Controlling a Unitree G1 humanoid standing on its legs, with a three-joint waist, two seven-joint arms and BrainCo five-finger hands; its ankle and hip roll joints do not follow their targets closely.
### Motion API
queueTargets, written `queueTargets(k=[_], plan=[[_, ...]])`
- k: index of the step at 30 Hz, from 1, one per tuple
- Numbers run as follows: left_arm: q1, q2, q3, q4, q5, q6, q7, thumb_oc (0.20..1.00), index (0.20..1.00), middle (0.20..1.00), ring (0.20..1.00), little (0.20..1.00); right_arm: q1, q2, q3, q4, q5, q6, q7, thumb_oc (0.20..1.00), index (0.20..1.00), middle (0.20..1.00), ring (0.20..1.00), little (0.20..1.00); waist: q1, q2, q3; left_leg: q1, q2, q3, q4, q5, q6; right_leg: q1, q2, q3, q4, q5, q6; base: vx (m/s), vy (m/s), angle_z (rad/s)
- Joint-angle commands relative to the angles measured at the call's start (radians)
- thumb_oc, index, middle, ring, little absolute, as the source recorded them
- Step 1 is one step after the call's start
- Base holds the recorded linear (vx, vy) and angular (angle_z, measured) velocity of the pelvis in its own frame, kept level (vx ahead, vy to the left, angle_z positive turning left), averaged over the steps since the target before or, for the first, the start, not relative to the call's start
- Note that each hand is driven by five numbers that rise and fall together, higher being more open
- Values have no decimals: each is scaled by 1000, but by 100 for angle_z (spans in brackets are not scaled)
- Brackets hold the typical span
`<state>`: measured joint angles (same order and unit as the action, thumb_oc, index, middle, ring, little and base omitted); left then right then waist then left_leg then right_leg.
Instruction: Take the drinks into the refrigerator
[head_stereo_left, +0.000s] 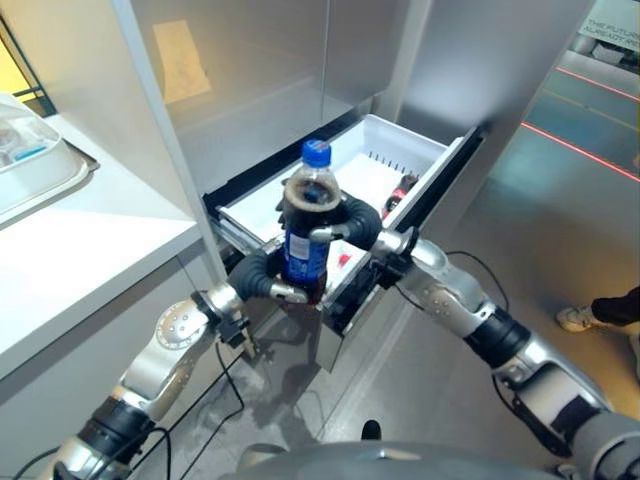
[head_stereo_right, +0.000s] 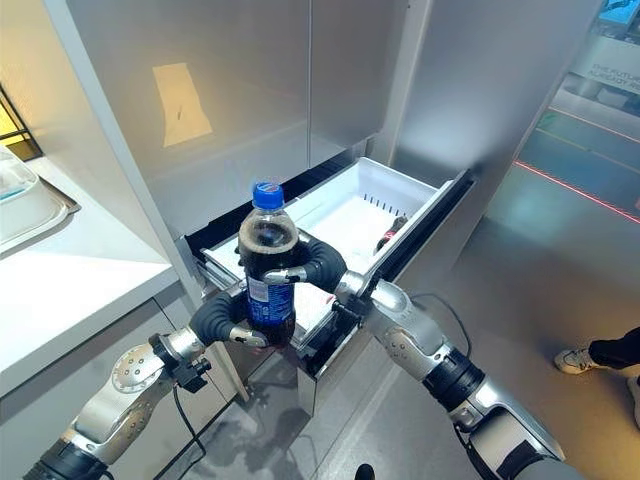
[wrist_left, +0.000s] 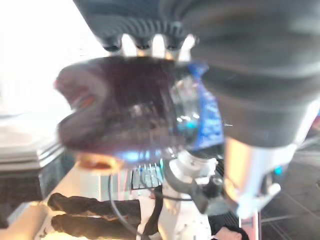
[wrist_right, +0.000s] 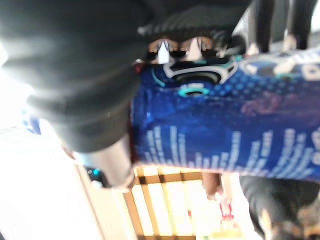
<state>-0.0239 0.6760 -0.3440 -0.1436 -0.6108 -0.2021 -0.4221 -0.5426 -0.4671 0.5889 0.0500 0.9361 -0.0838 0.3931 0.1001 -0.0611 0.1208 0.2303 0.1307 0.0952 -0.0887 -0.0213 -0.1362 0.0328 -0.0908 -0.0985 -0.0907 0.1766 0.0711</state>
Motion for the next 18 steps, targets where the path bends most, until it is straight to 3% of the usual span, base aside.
queueTargets(k=[1,6,10,18], plan=[[-15,3,-32,-97,-74,-45,-37,1000,1000,1000,1000,1000,-123,-42,-187,7,39,-142,-57,200,200,200,200,200,7,10,3,-54,-81,-48,1,-31,104,74,4,-55,96,-135,32,0,0,0],[10,28,-42,-105,-114,-19,-66,1000,1000,1000,1000,1000,-189,-157,-222,44,28,-167,-87,200,200,200,200,200,7,2,4,-58,-82,-46,1,-31,104,68,8,-53,100,-136,34,0,0,0],[15,43,-47,-111,-130,-7,-81,1000,1000,1000,1000,1000,-220,-202,-229,77,2,-181,-110,200,200,200,200,200,8,-3,5,-60,-81,-44,1,-31,105,63,11,-52,101,-136,35,0,0,0],[24,83,-62,-122,-186,15,-102,1000,1000,1000,1000,1000,-452,-314,-165,265,-95,-208,-198,200,200,200,200,200,17,-19,23,-84,-79,-43,1,-21,103,40,20,-50,103,-133,36,-1,0,-2]])
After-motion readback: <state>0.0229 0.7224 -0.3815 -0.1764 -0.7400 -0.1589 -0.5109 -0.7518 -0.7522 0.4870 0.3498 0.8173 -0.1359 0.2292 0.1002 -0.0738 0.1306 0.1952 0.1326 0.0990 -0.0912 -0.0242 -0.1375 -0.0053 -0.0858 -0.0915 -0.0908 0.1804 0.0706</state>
